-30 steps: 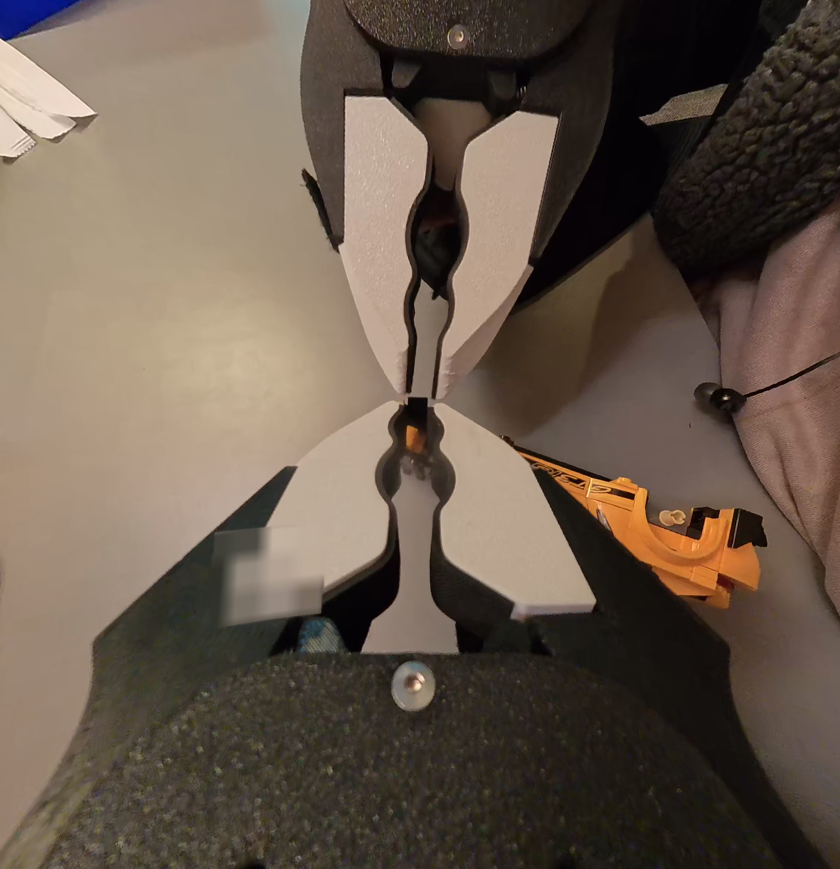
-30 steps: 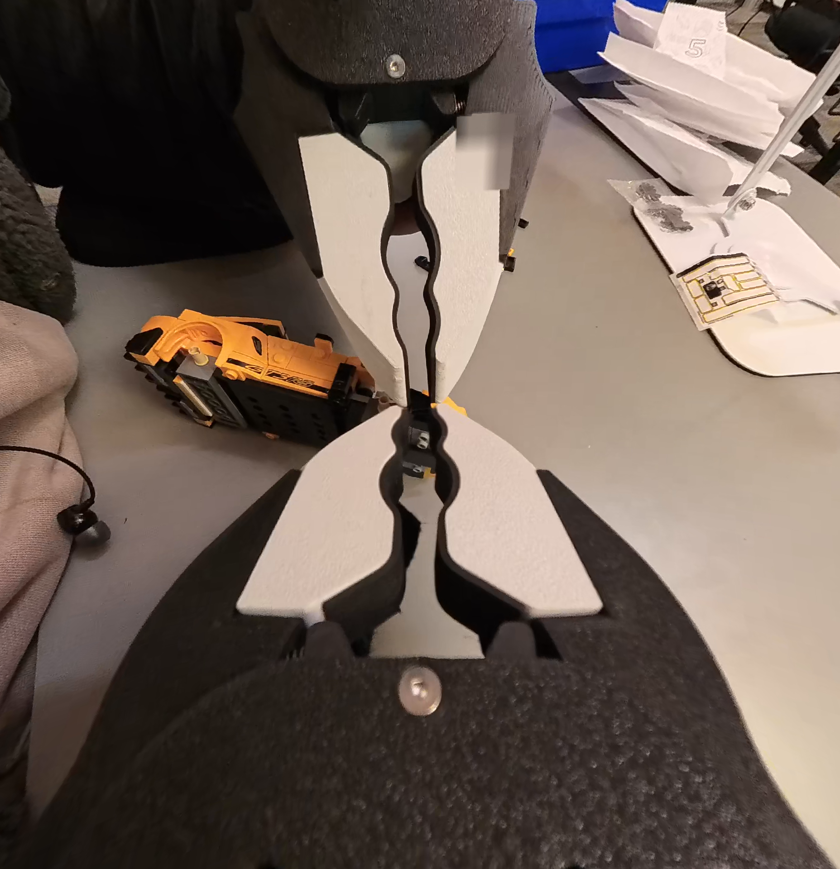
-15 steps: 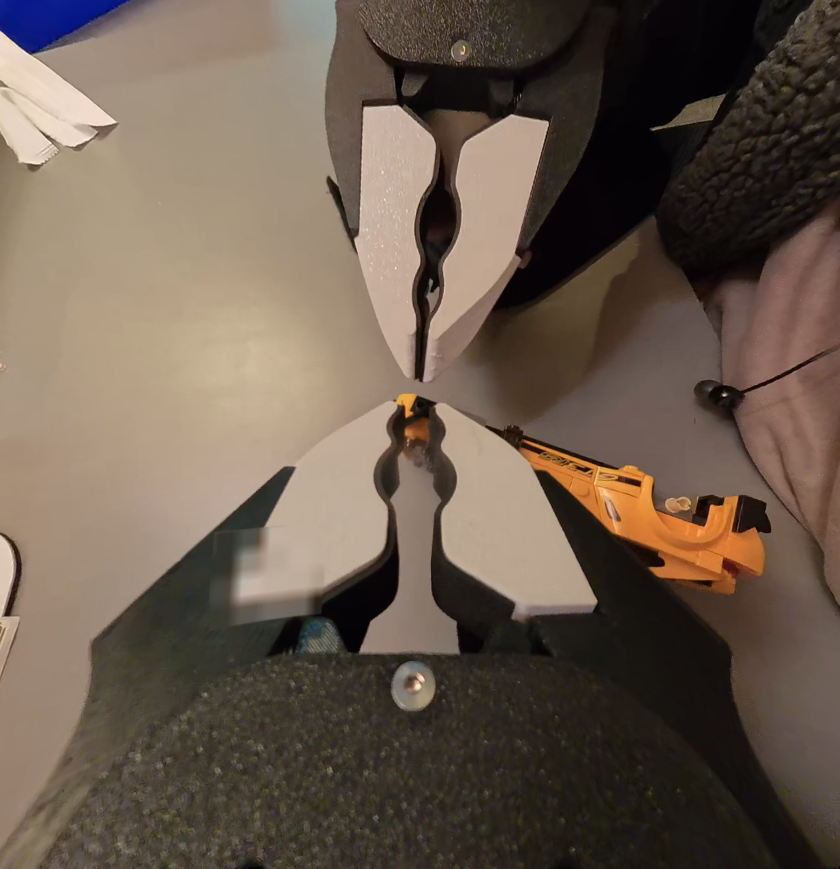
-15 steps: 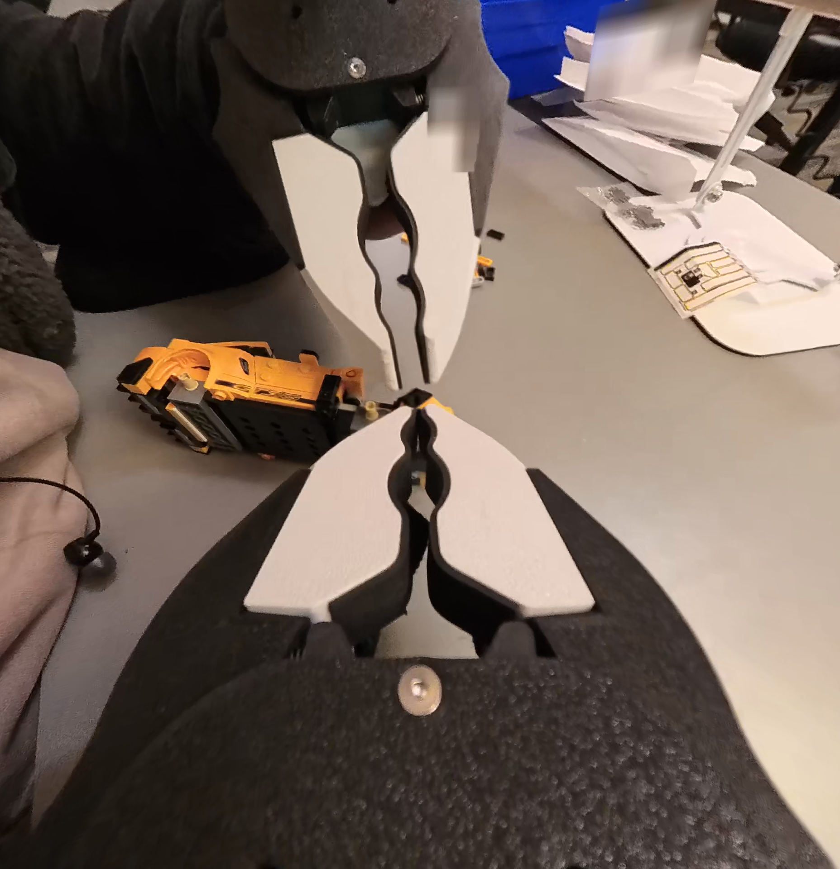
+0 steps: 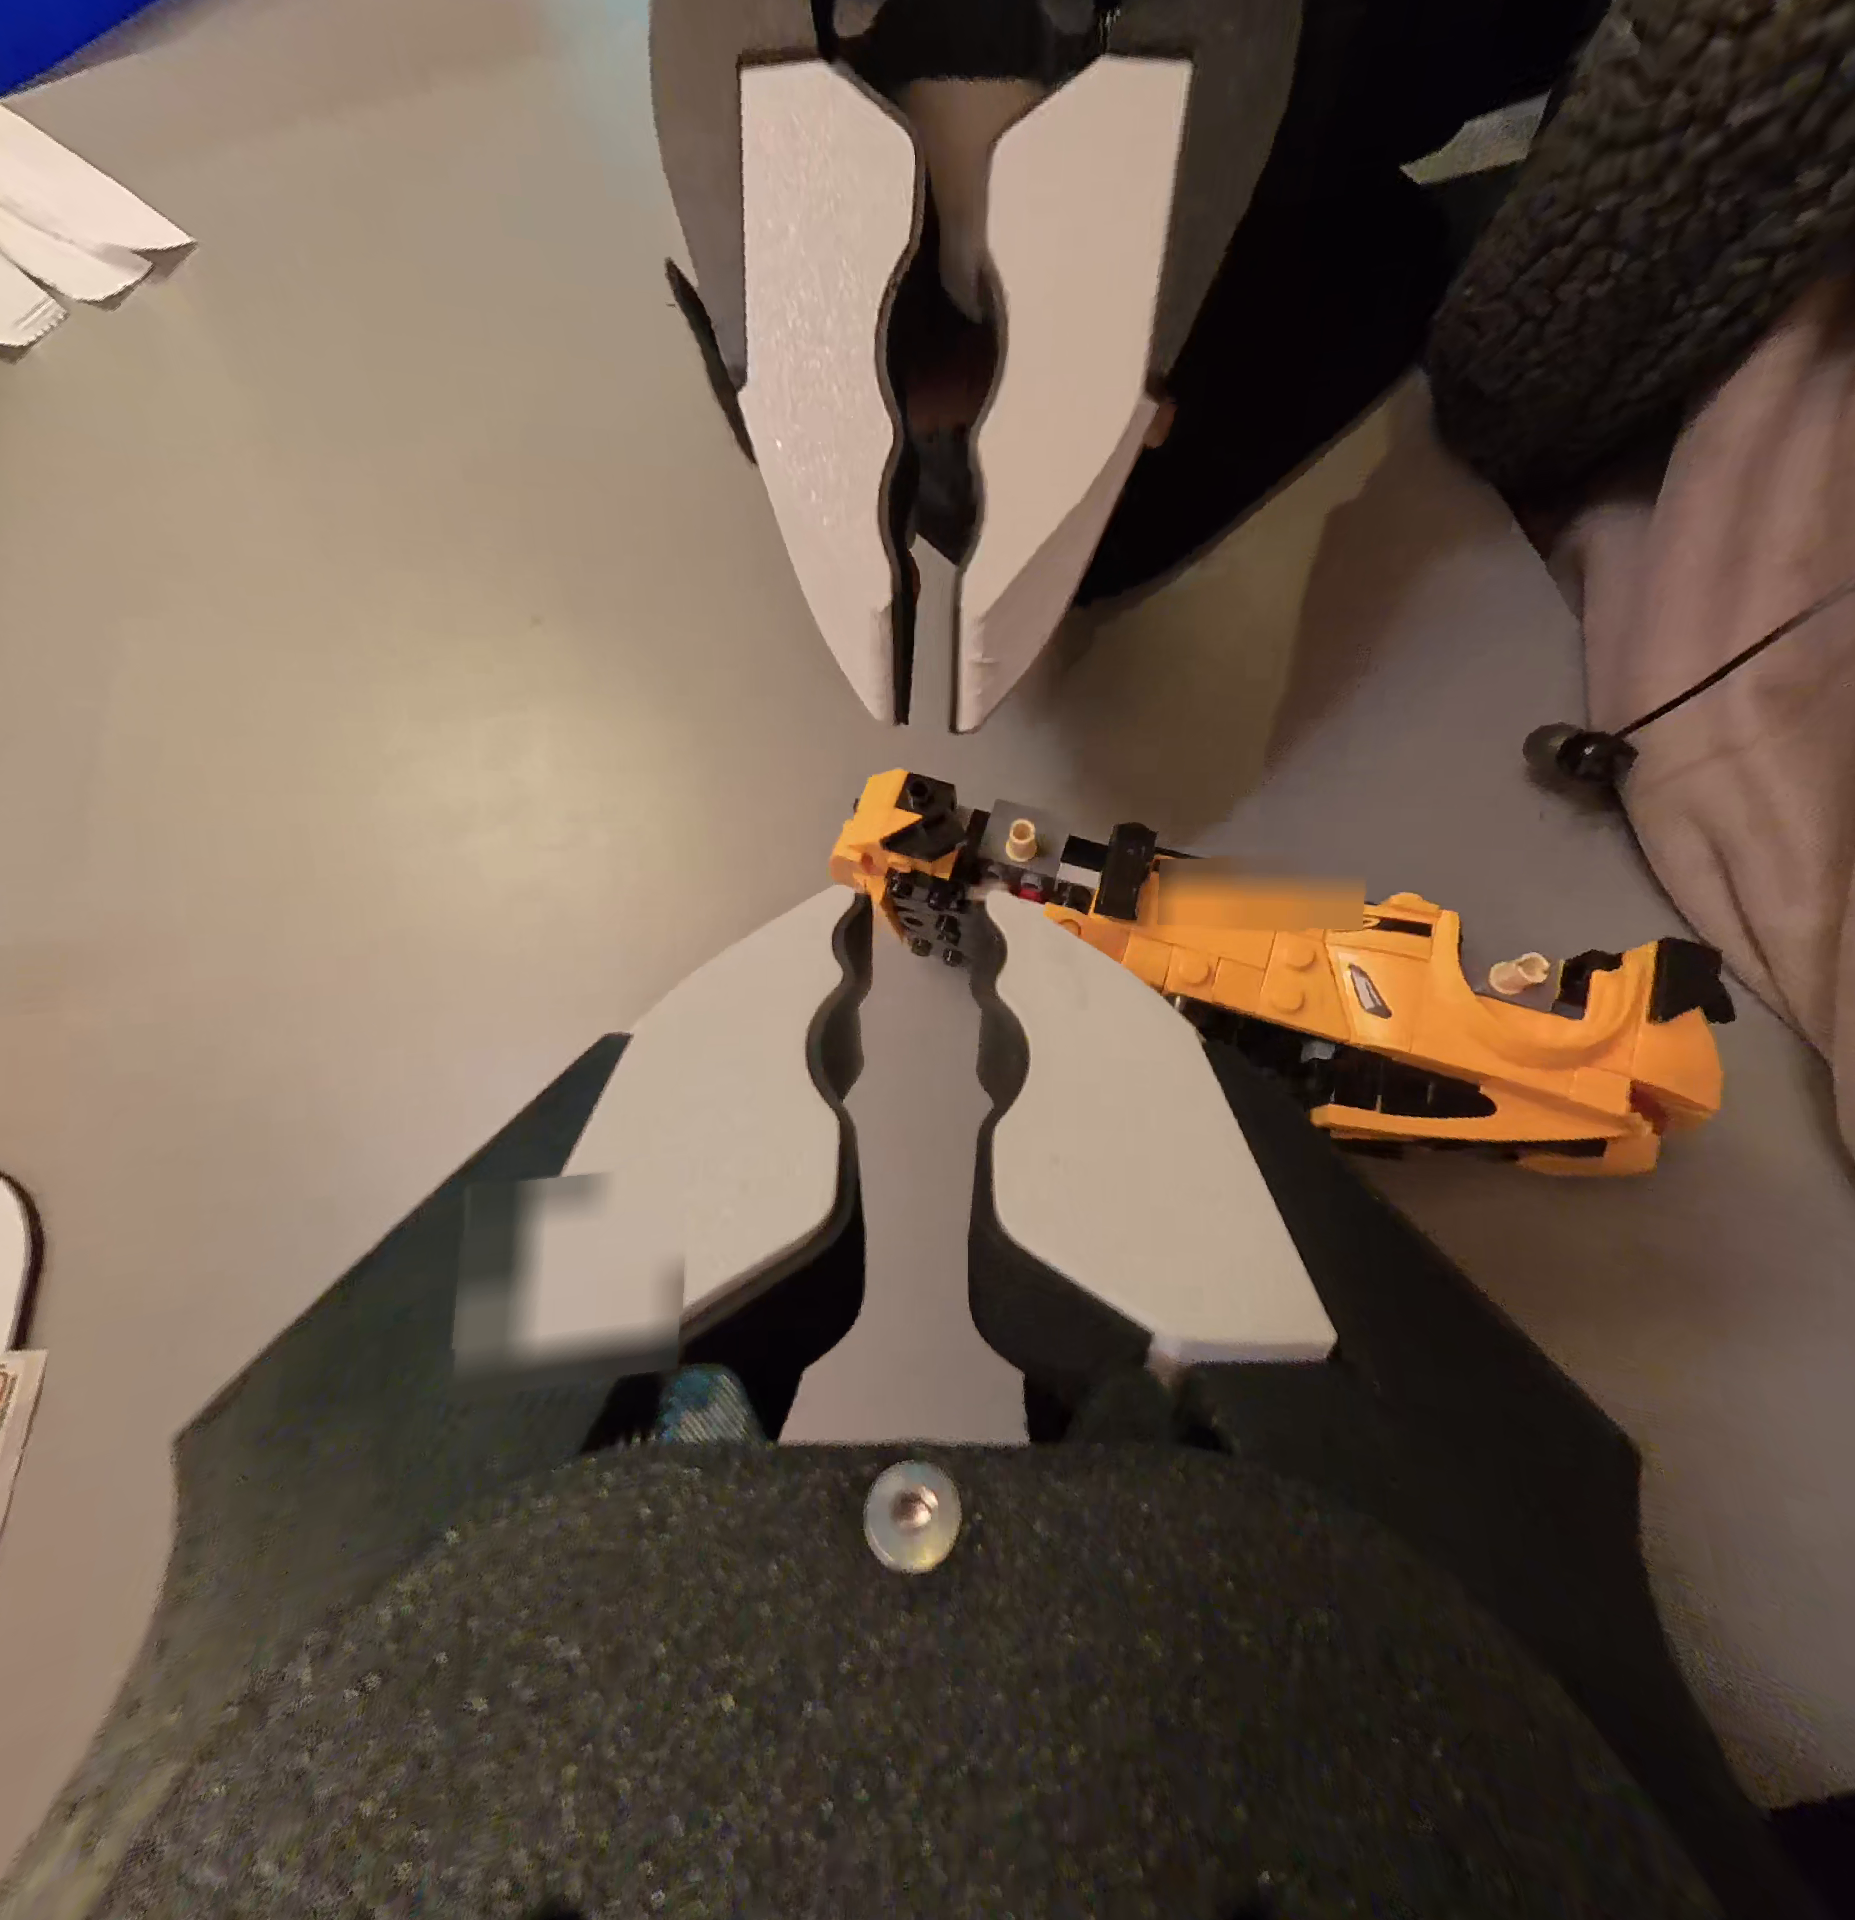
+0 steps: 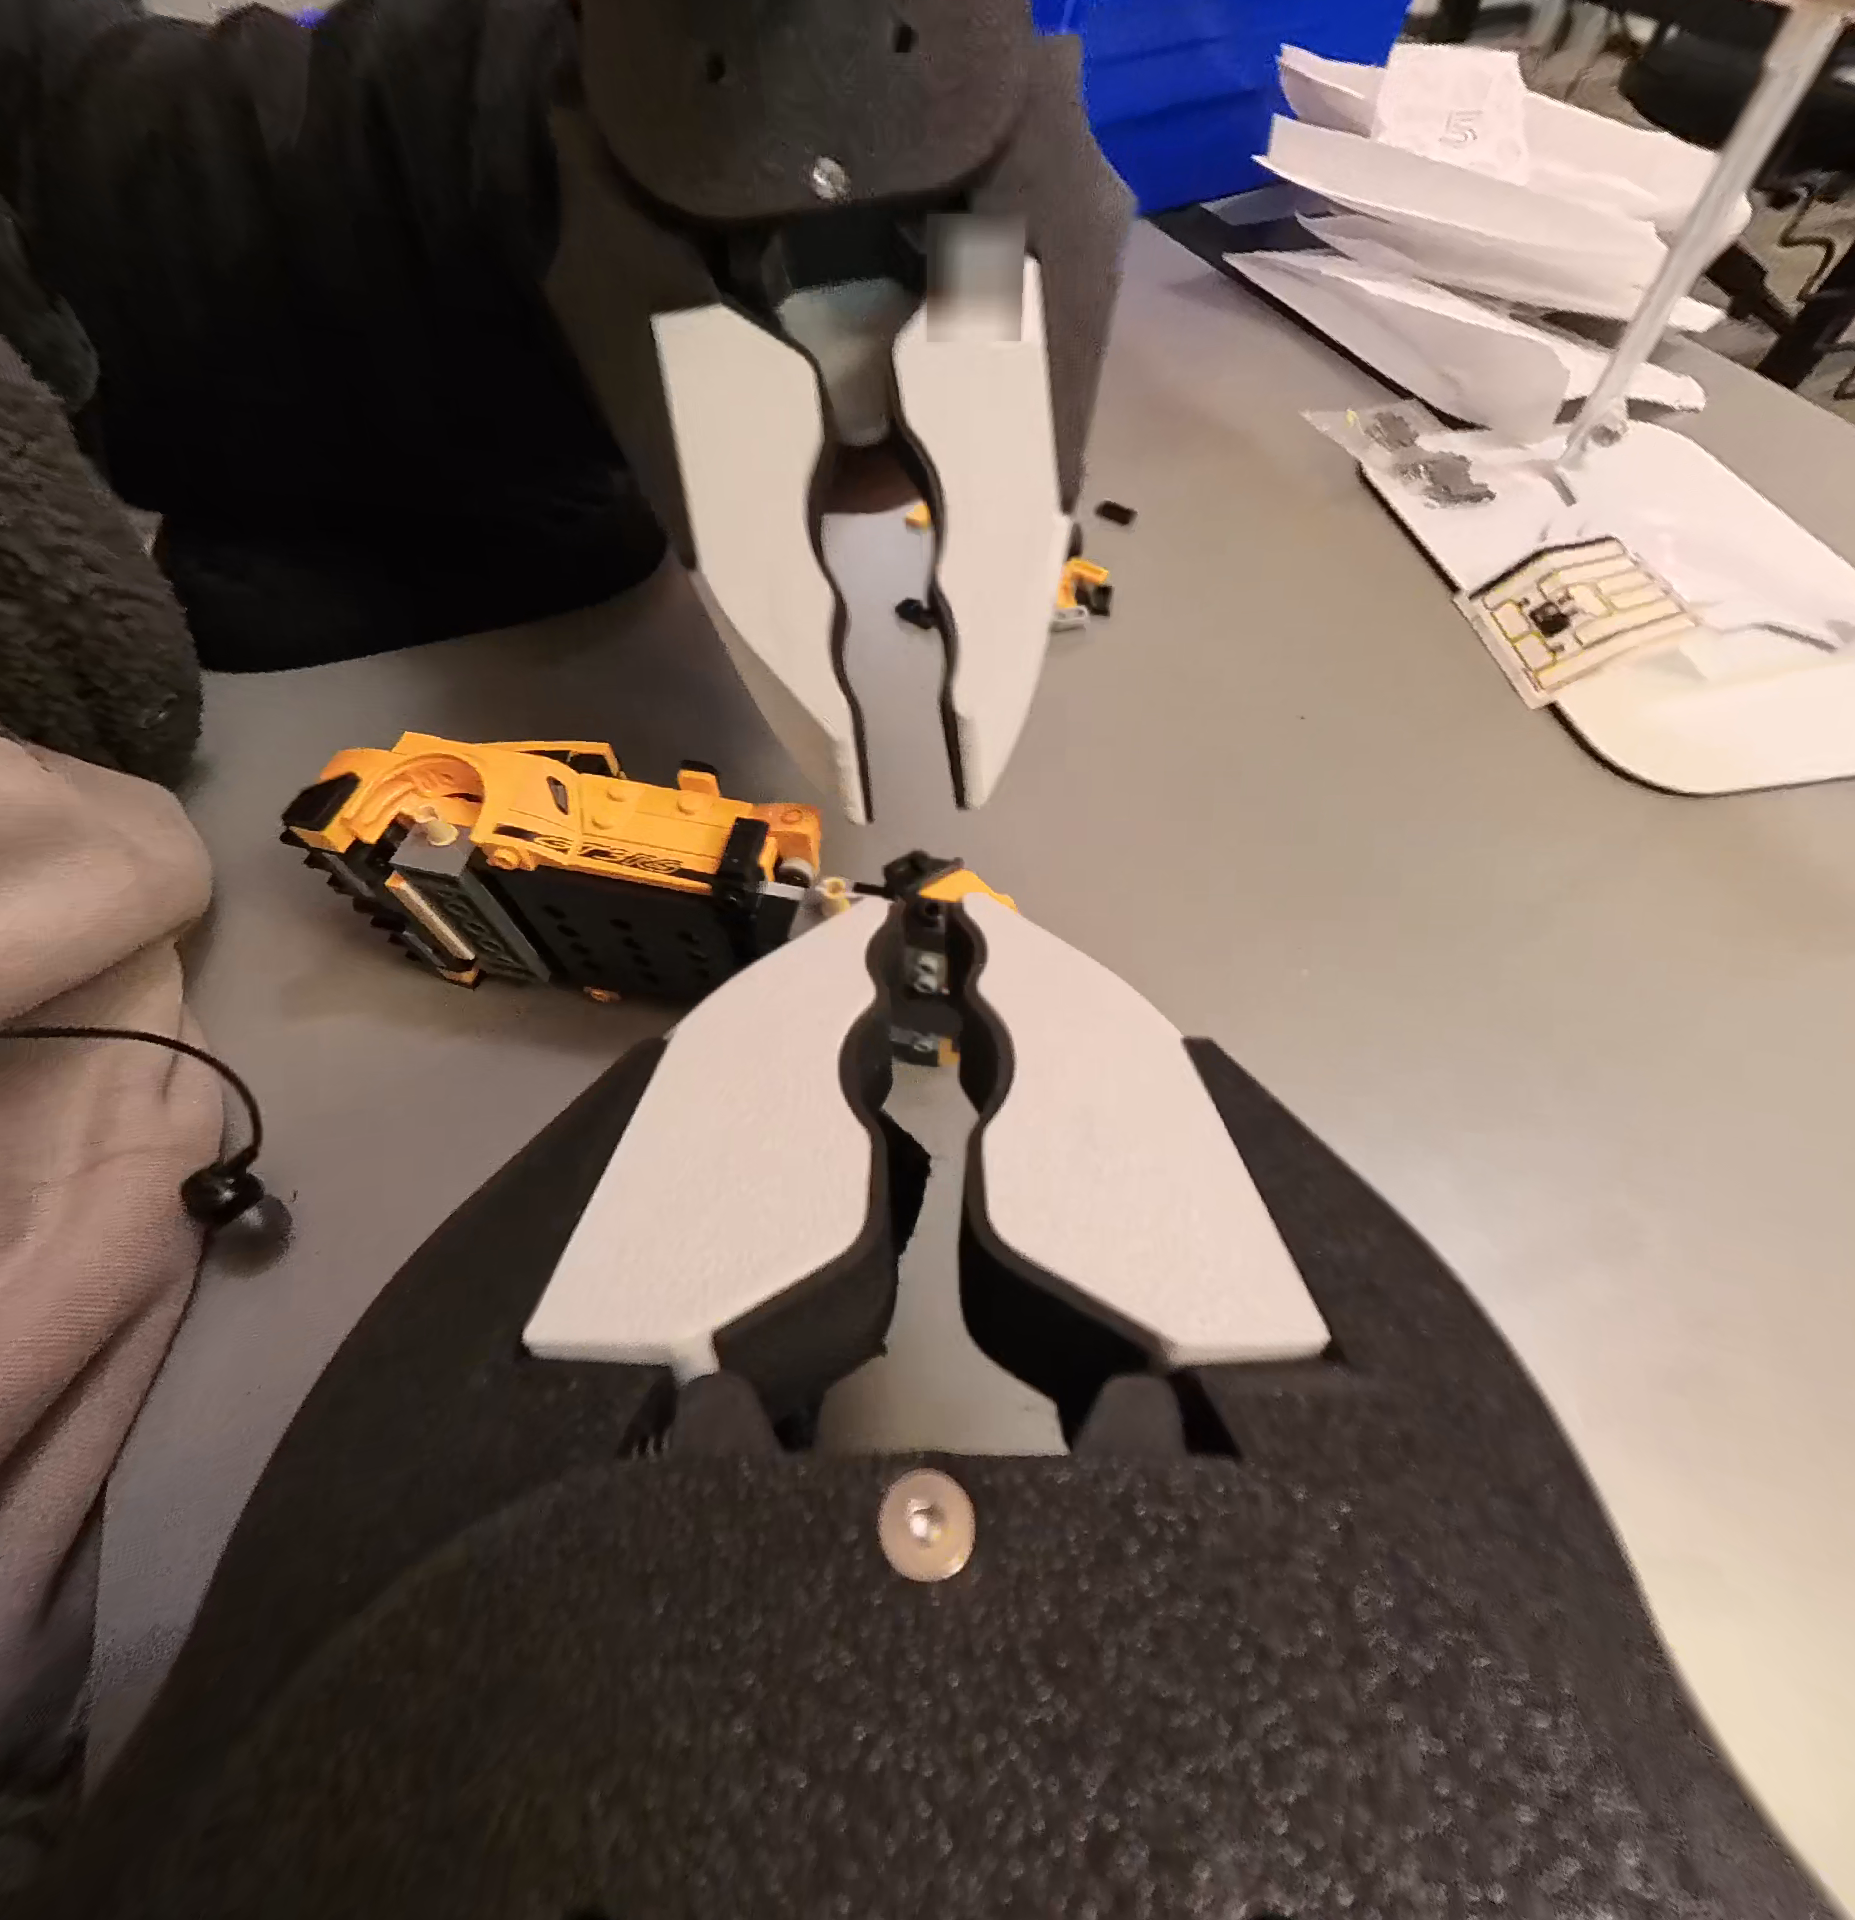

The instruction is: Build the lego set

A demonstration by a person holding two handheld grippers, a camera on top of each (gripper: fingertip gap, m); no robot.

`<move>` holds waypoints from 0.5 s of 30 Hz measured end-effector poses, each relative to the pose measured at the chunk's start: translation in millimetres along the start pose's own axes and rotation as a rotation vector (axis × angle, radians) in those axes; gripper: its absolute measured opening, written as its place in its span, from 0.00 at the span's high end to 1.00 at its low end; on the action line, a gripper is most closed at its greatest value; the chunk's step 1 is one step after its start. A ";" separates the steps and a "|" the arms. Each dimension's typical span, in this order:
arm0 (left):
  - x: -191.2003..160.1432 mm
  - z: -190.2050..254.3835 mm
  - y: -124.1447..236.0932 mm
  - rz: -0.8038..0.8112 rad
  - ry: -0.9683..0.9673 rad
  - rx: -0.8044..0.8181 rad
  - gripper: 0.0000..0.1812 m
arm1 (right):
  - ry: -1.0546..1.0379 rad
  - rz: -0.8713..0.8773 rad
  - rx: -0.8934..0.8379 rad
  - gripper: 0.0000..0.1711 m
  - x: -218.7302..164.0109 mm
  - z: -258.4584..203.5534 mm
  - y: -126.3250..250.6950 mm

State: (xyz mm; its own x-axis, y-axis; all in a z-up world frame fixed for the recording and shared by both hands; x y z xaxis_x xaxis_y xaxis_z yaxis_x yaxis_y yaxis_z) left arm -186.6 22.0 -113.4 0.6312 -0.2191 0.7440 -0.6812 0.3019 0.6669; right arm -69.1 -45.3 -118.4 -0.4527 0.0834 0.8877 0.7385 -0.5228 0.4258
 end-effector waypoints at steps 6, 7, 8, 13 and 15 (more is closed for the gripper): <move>-5.8 -8.2 -0.5 0.001 0.021 -0.014 0.91 | 0.249 -0.113 -0.060 0.90 7.7 -8.8 -12.8; -6.0 -8.6 0.2 0.009 0.024 -0.013 0.92 | 0.277 -0.128 -0.057 0.90 7.5 -9.0 -14.6; -6.5 -8.7 0.7 0.016 0.025 -0.014 0.92 | 0.295 -0.138 -0.050 0.90 7.7 -8.7 -15.7; -7.8 -9.0 1.6 0.049 0.038 -0.030 0.92 | 0.403 -0.199 0.018 0.90 12.4 -7.2 -17.7; -8.4 -8.0 -0.5 0.055 0.040 -0.043 0.92 | 0.426 -0.230 0.050 0.90 14.9 -5.0 -18.6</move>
State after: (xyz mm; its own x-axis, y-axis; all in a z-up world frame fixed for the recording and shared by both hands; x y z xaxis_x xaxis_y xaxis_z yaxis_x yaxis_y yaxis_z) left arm -188.6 31.0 -120.4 0.6083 -0.1646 0.7764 -0.6989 0.3525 0.6223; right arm -92.1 -38.7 -114.0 -0.7638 -0.1685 0.6231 0.6136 -0.4891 0.6199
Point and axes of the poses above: each gripper's, where its closed fingertips meet, y back along the fingers, x out of its top, z = x × y across the jaws, the point moved 7 cm from there along y, back along the fingers, and after that the axes turned 10 degrees about y, right-handed, at the moved point
